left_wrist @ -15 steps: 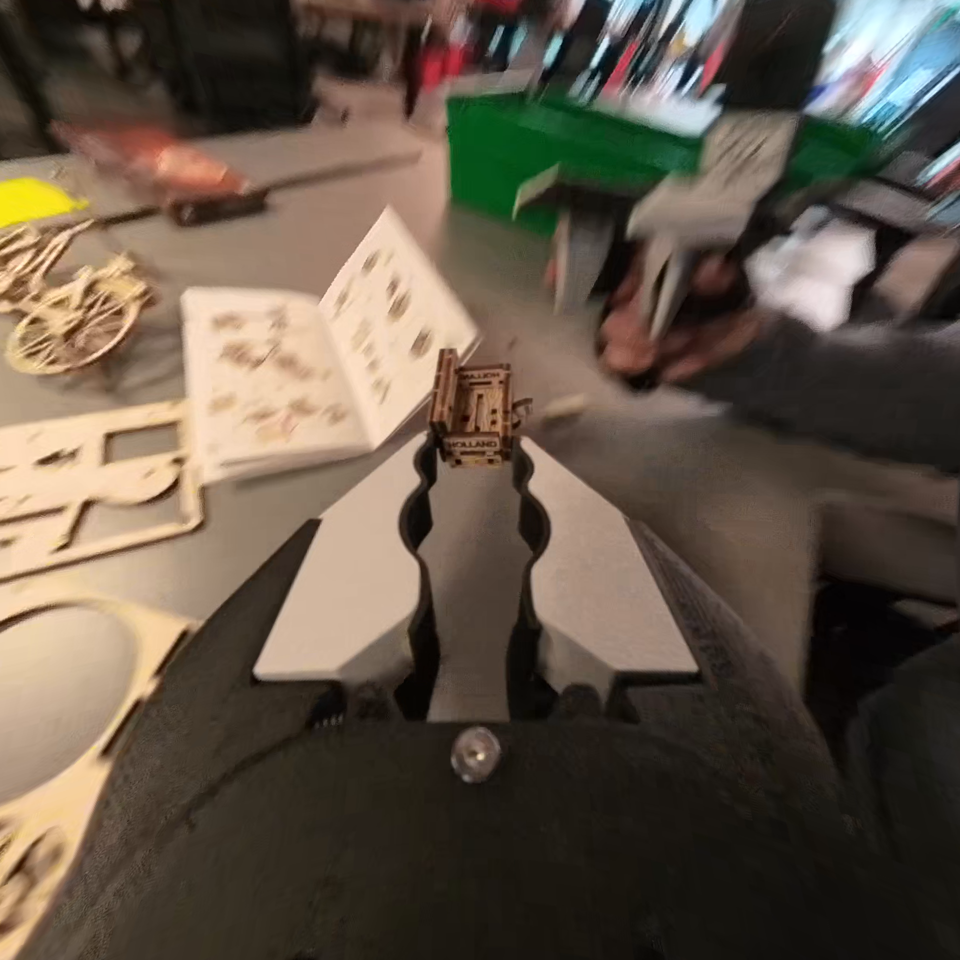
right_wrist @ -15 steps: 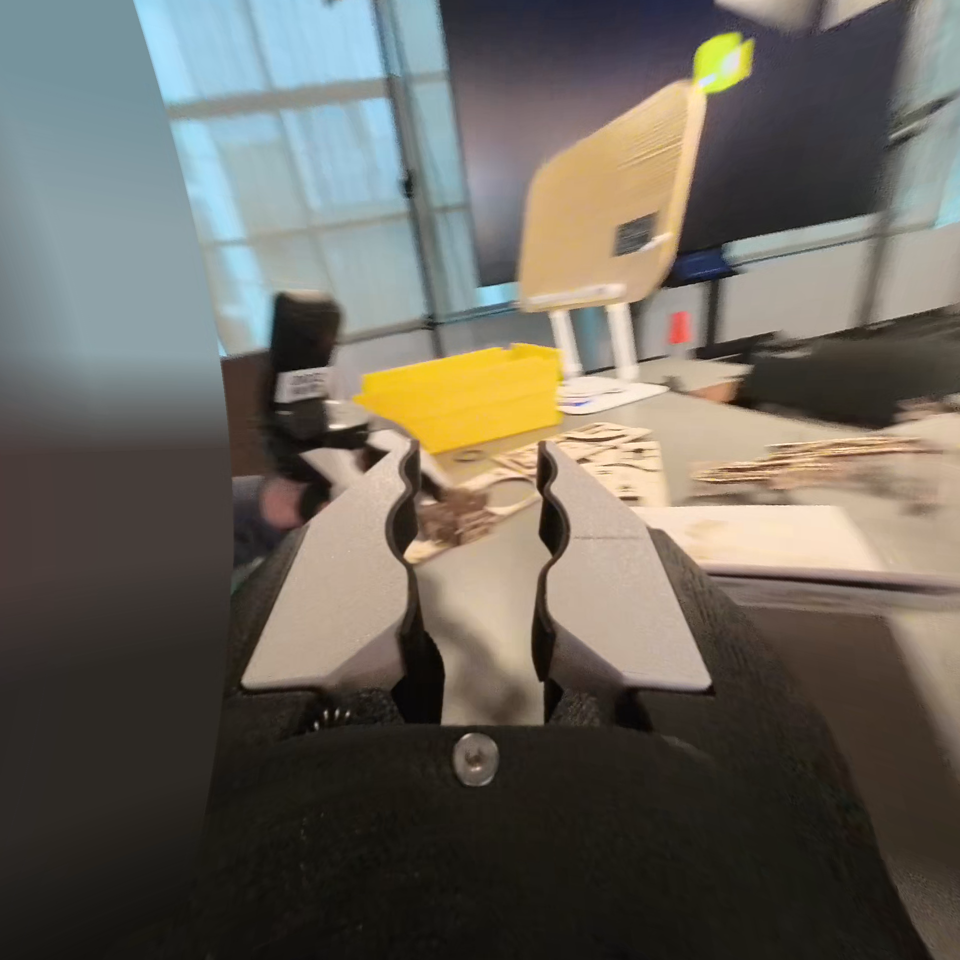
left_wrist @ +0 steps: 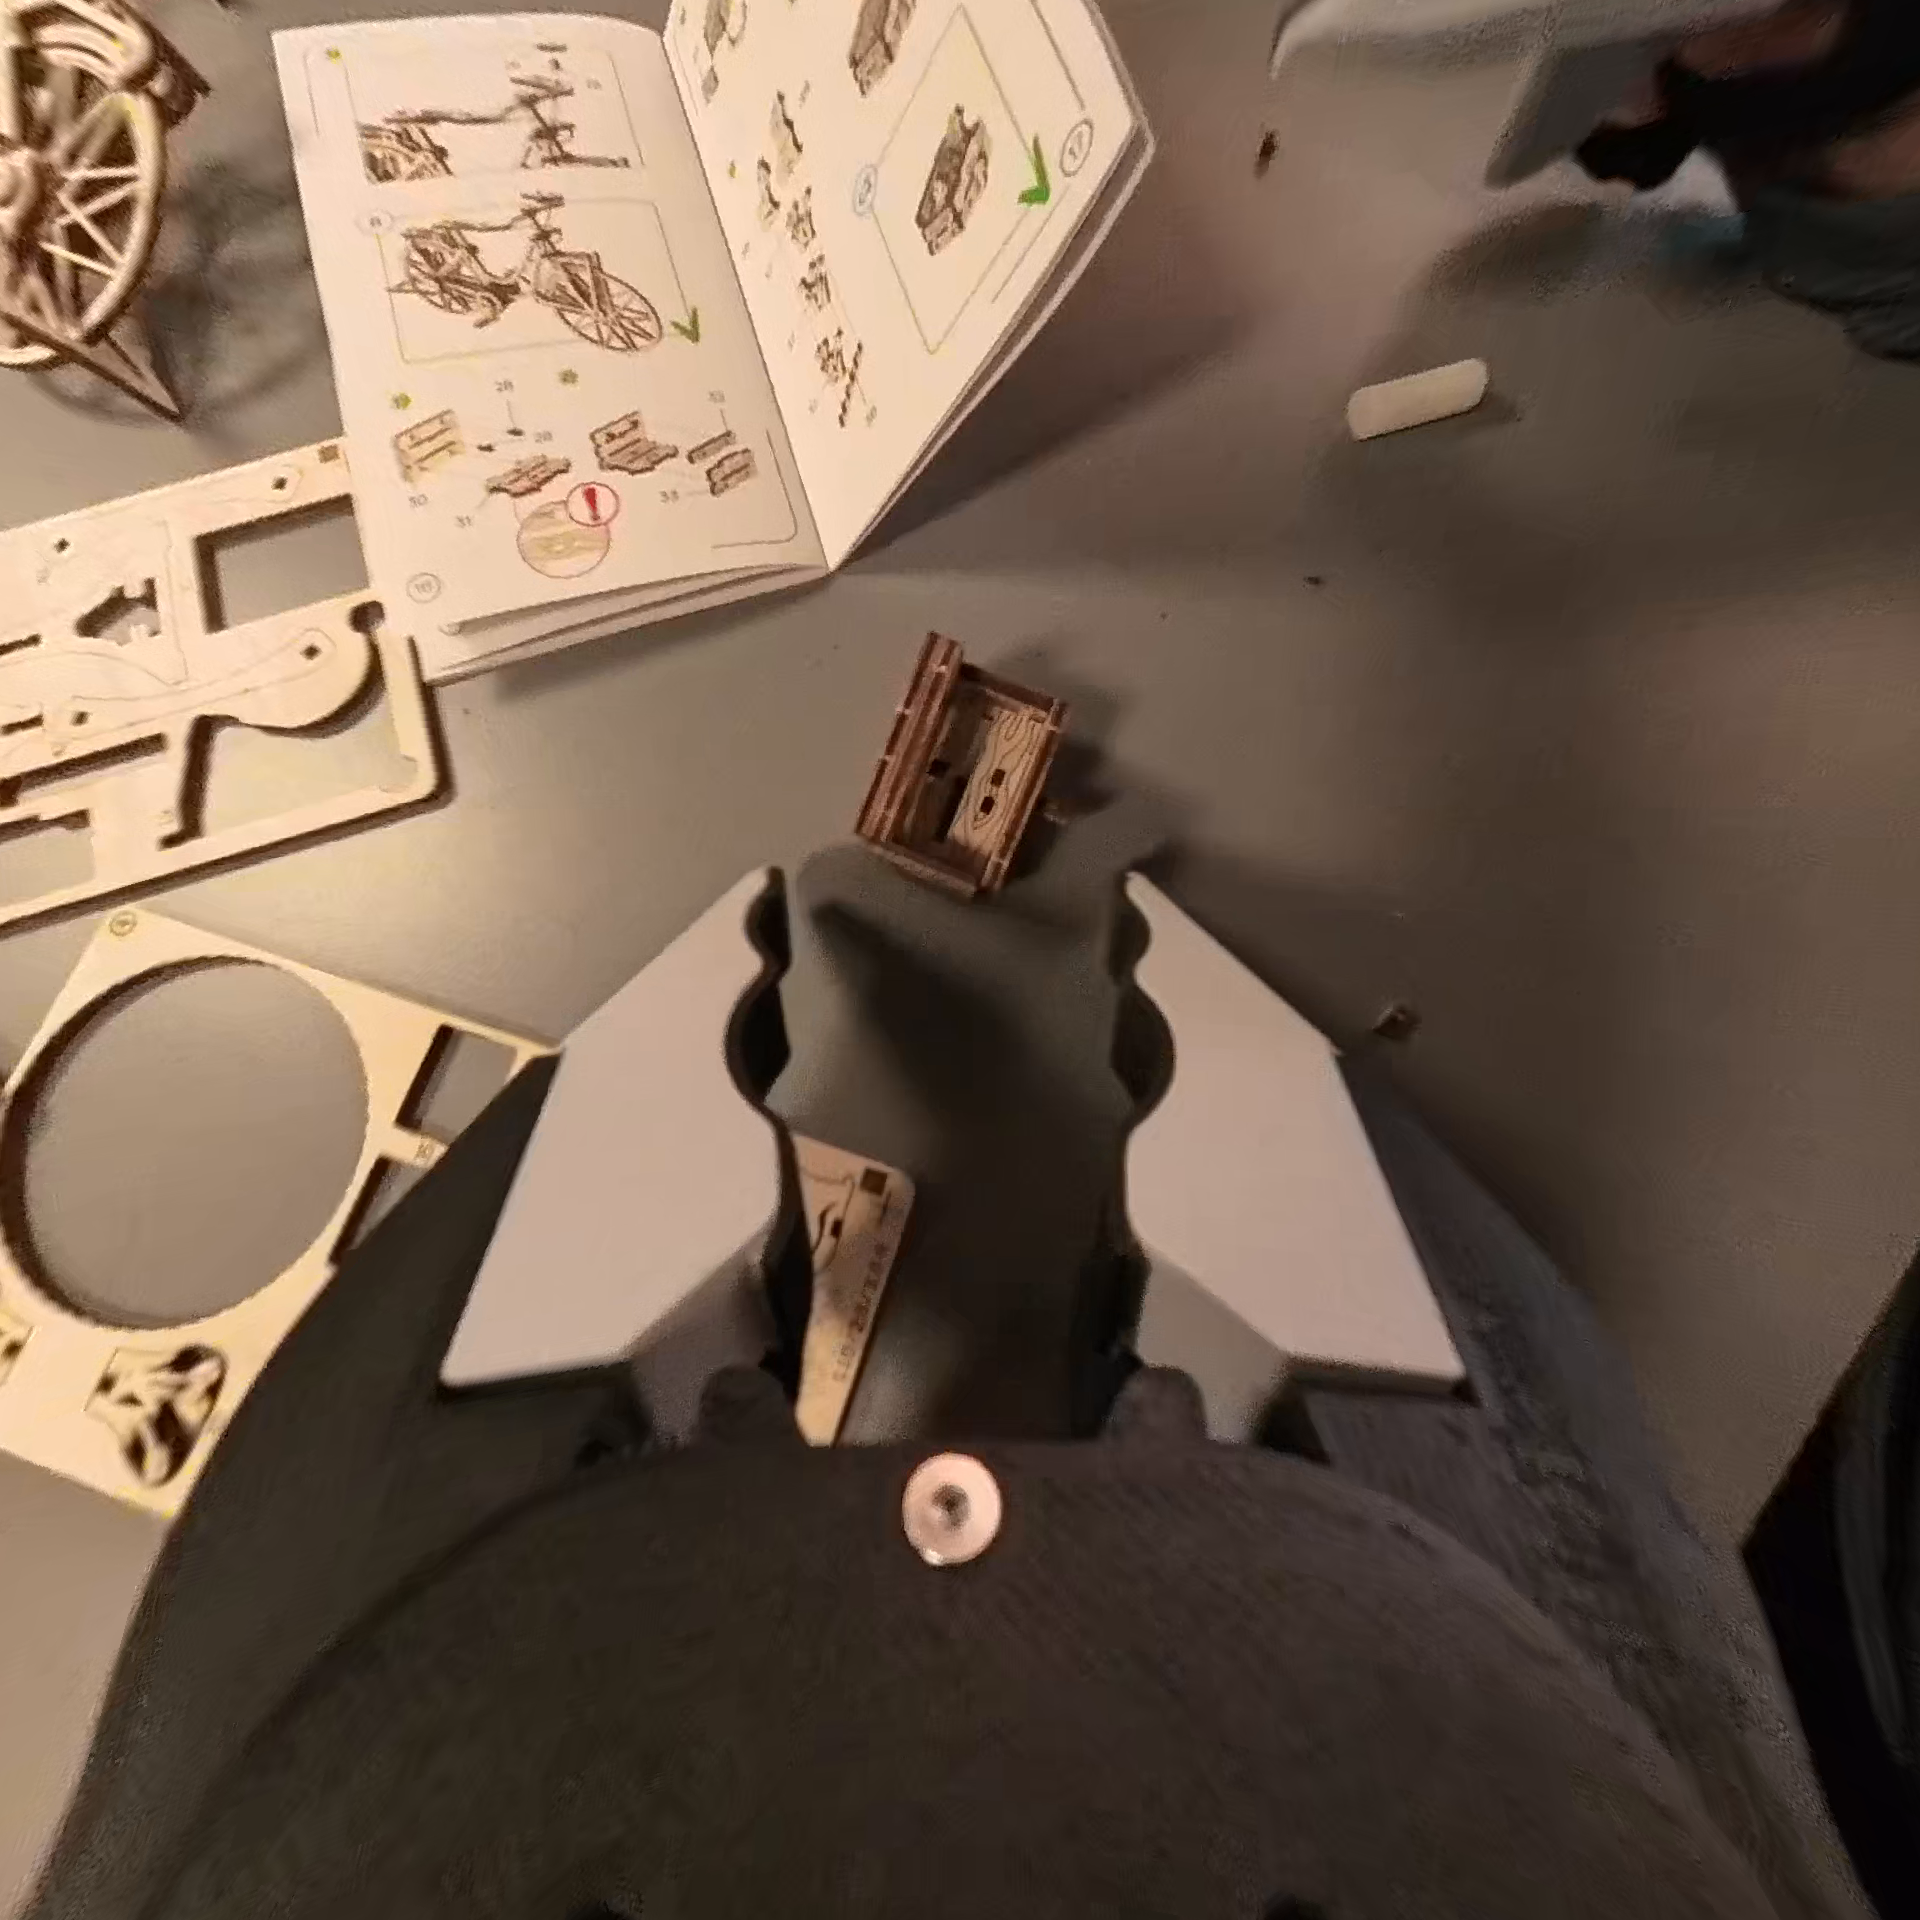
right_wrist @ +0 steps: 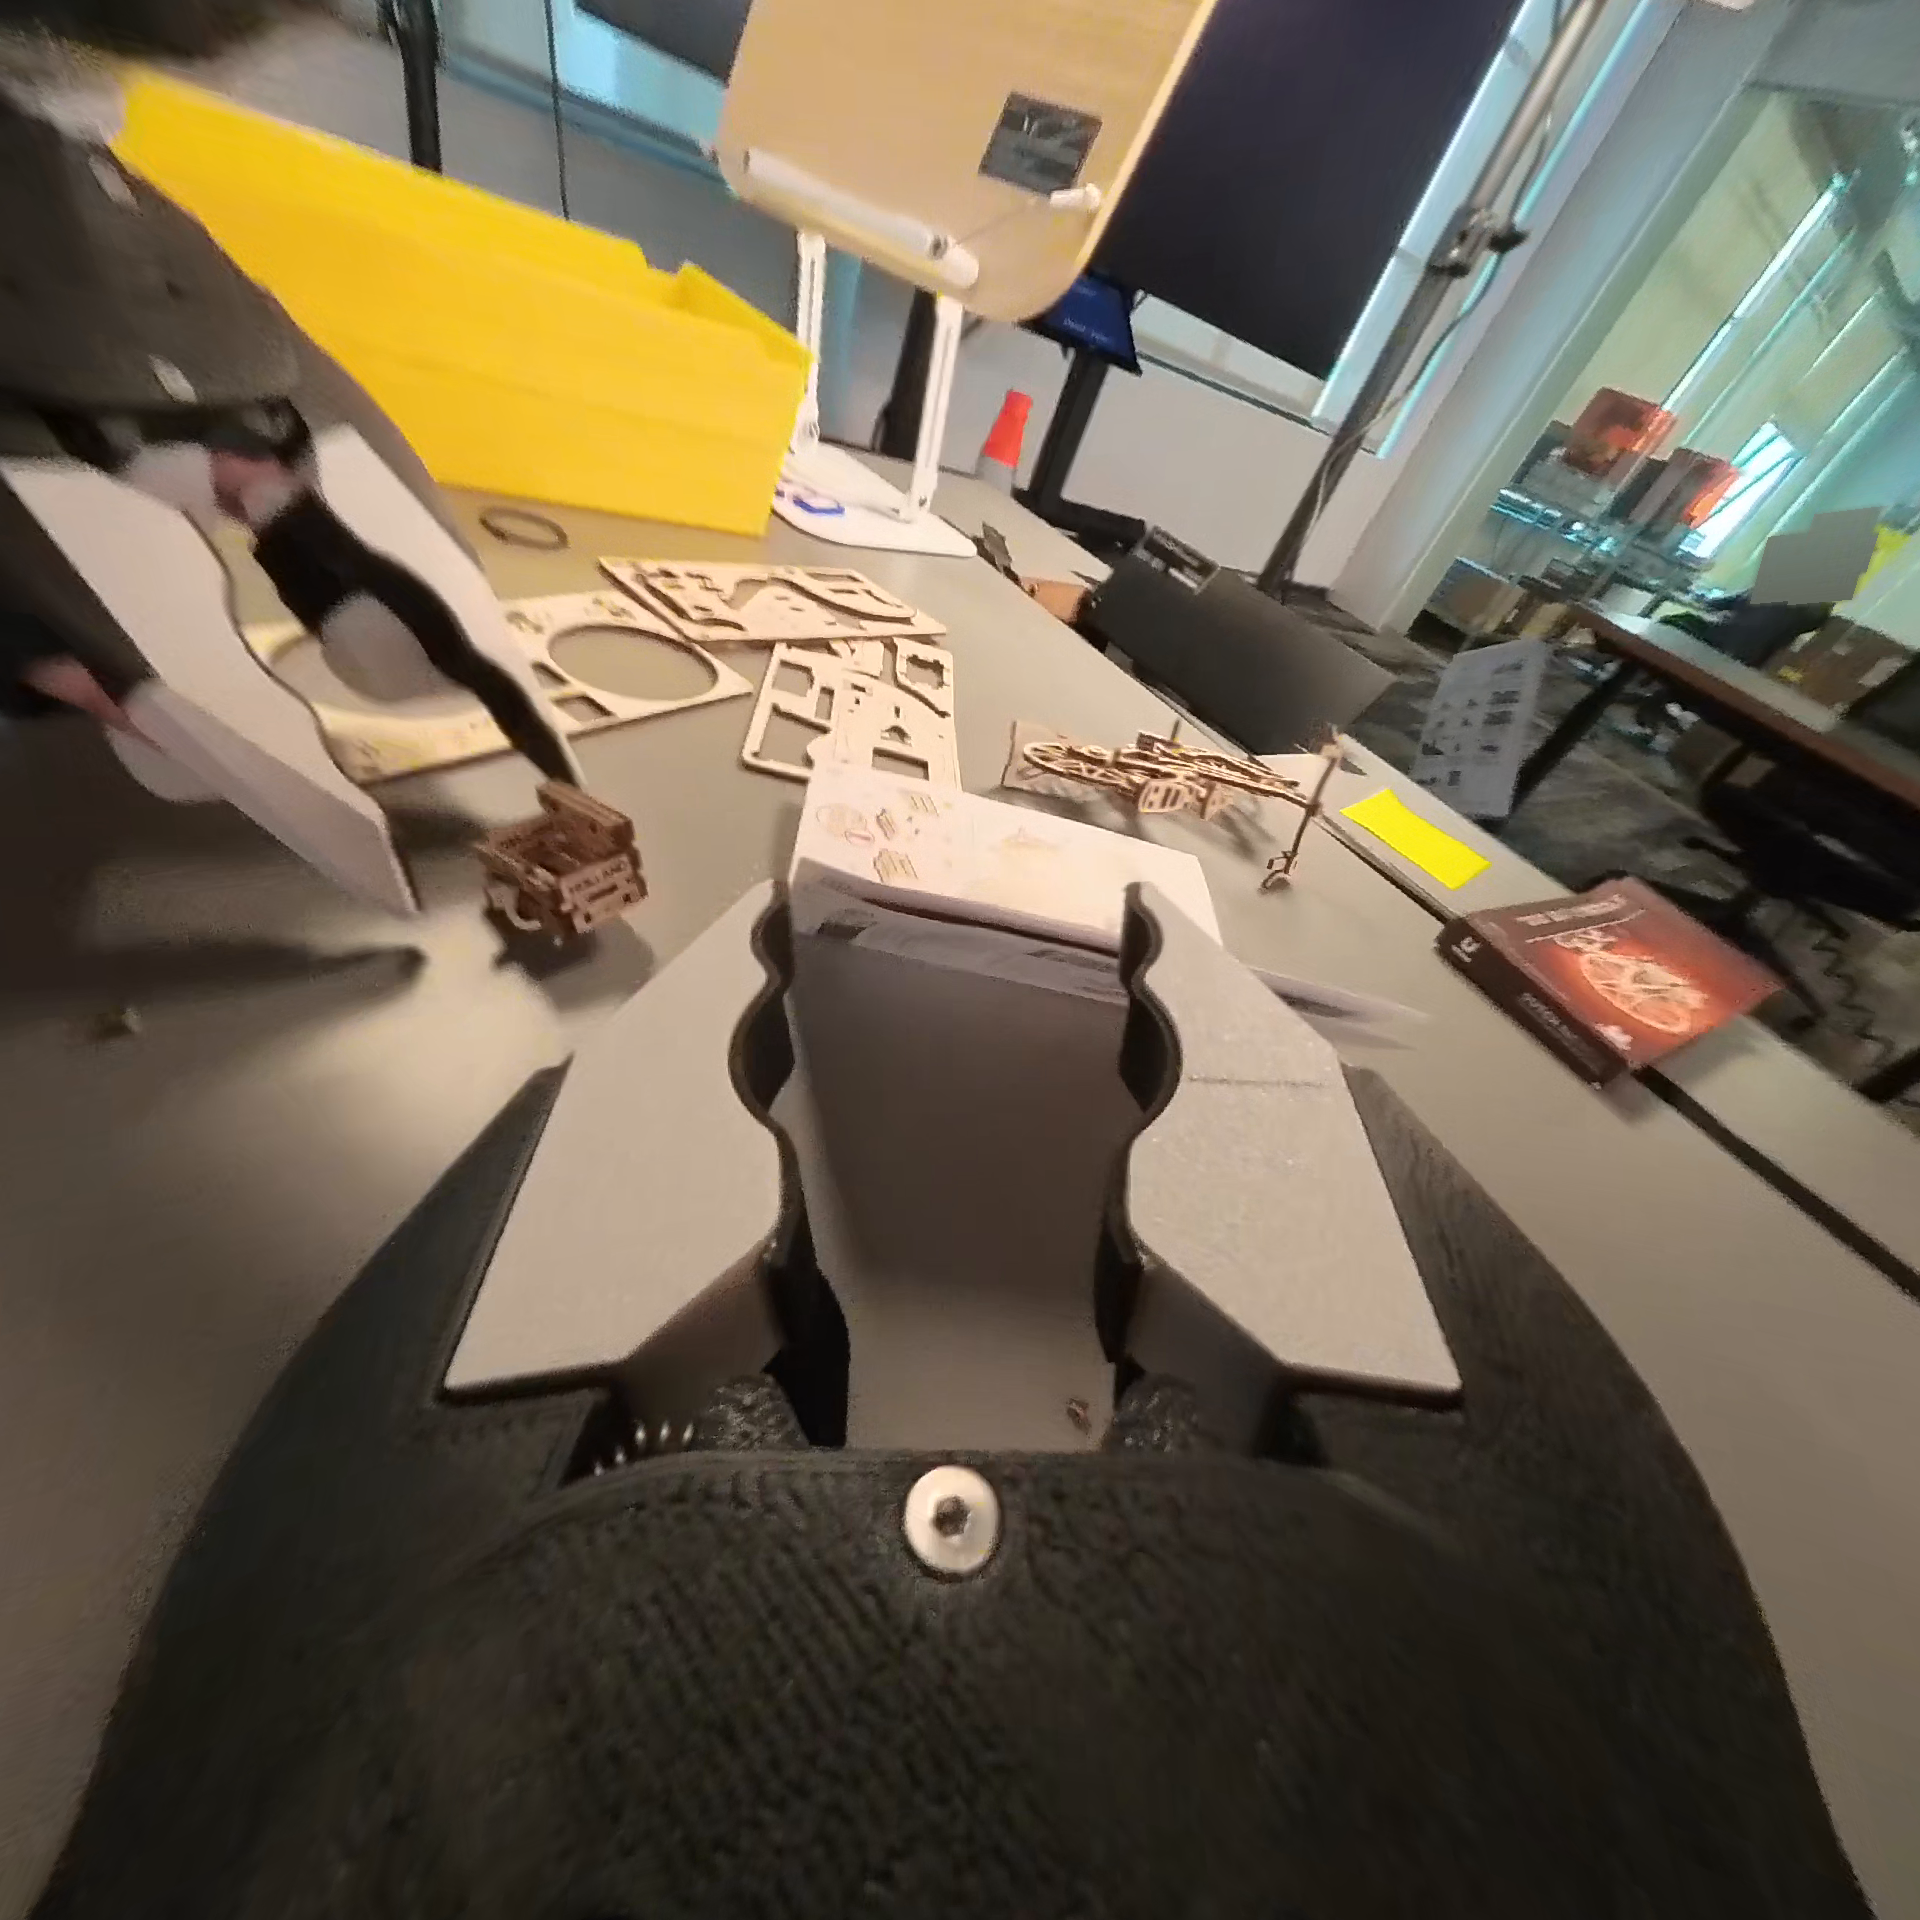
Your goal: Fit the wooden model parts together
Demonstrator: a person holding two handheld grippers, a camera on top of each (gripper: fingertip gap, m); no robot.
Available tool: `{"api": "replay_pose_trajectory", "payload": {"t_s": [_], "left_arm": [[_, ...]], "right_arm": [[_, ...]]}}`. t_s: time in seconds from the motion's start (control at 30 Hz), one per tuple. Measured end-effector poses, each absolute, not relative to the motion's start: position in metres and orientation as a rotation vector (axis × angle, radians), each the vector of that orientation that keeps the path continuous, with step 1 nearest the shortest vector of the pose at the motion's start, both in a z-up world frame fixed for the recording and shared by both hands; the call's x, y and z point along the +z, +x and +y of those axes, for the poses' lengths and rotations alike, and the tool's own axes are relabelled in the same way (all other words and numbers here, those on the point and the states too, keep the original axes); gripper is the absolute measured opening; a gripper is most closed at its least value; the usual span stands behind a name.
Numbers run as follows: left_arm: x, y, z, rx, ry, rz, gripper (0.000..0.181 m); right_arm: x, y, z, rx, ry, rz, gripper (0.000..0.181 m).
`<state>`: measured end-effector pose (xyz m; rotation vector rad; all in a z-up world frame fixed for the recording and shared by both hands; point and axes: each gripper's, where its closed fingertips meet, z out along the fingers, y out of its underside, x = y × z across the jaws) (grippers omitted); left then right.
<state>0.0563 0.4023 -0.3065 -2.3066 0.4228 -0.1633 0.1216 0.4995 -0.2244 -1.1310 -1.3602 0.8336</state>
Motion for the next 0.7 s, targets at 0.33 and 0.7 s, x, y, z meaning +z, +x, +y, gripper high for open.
{"api": "replay_pose_trajectory", "payload": {"t_s": [0.33, 0.7], "left_arm": [[-0.229, -0.038, 0.374, 0.185, -1.760, 0.042, 0.062], [-0.218, -0.055, 0.364, 0.271, -1.631, 0.007, 0.060]], "right_arm": [[-0.249, 0.086, 0.504, 0.355, -1.085, -1.509, 0.084], [-0.263, 0.131, 0.600, 0.206, -1.394, -1.334, 0.075]]}}
